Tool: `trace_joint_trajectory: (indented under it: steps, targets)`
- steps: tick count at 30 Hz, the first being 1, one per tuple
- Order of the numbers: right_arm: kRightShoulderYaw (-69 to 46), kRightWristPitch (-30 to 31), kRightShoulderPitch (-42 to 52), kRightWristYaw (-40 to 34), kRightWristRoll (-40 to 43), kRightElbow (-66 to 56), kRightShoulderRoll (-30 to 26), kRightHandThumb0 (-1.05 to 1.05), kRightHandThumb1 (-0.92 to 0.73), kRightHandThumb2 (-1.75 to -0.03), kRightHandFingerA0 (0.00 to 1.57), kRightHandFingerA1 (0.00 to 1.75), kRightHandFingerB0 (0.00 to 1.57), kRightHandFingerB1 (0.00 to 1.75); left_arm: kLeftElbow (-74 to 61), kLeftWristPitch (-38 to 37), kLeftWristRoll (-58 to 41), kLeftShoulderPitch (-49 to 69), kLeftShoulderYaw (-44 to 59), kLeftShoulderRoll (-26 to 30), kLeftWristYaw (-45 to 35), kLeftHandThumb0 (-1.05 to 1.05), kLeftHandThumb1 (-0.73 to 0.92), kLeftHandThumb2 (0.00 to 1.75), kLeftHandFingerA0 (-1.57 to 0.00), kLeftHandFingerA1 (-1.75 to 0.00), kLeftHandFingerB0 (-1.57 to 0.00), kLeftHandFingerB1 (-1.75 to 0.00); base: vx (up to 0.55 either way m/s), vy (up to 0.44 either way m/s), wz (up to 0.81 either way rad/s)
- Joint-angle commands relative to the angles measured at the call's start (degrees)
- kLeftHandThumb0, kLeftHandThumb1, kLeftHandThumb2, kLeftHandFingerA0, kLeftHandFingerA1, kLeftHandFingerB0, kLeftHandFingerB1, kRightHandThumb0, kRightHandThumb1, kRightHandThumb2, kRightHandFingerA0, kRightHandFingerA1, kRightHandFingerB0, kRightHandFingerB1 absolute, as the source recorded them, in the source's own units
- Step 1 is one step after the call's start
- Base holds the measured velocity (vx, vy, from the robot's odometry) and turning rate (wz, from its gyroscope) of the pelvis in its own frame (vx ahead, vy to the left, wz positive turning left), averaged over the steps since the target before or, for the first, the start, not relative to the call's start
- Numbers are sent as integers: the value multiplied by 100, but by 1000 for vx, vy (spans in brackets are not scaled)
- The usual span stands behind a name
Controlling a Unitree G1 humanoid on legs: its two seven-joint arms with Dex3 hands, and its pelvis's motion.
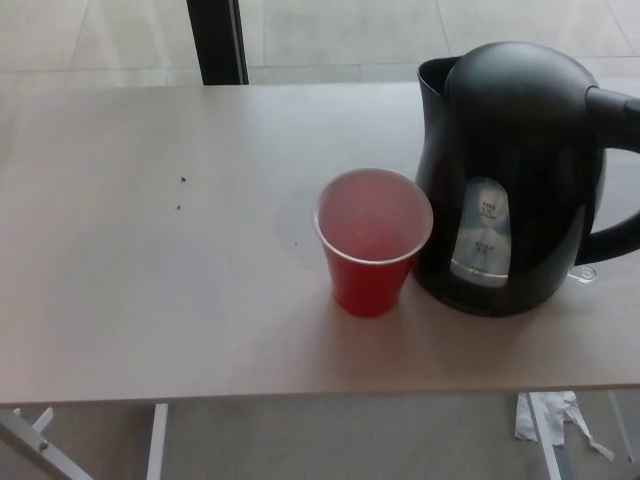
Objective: The robot uses its right hand to lift up a kettle kept on the middle of the desk by its handle and tilt it into a glass kept next to it to pour out water
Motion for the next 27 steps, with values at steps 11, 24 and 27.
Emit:
trace_joint_trajectory:
  steps: [11, 24, 27]
  targets:
    - [1366, 1048, 114, 144, -527, -182, 401, -77, -59, -58, 25, 40, 5, 22, -178, 117, -72, 70, -99, 59, -148, -72, 54, 95, -49, -63, -27, -54, 0, 0, 0]
    - [1354, 1393, -5, -326, -838, -213, 734, -71, -45, -83, 27, 50, 15, 40, -223, 174, -141, 93, -73, 63, -131, -72, 70, 62, -57, -57, -34, -45, 0, 0, 0]
    - [1332, 1328, -35, -345, -867, -240, 851, -69, -46, -83, 28, 51, 18, 41, -298, 180, -119, 125, -98, 45, -102, -76, 56, 95, -54, -65, -31, -55, 0, 0, 0]
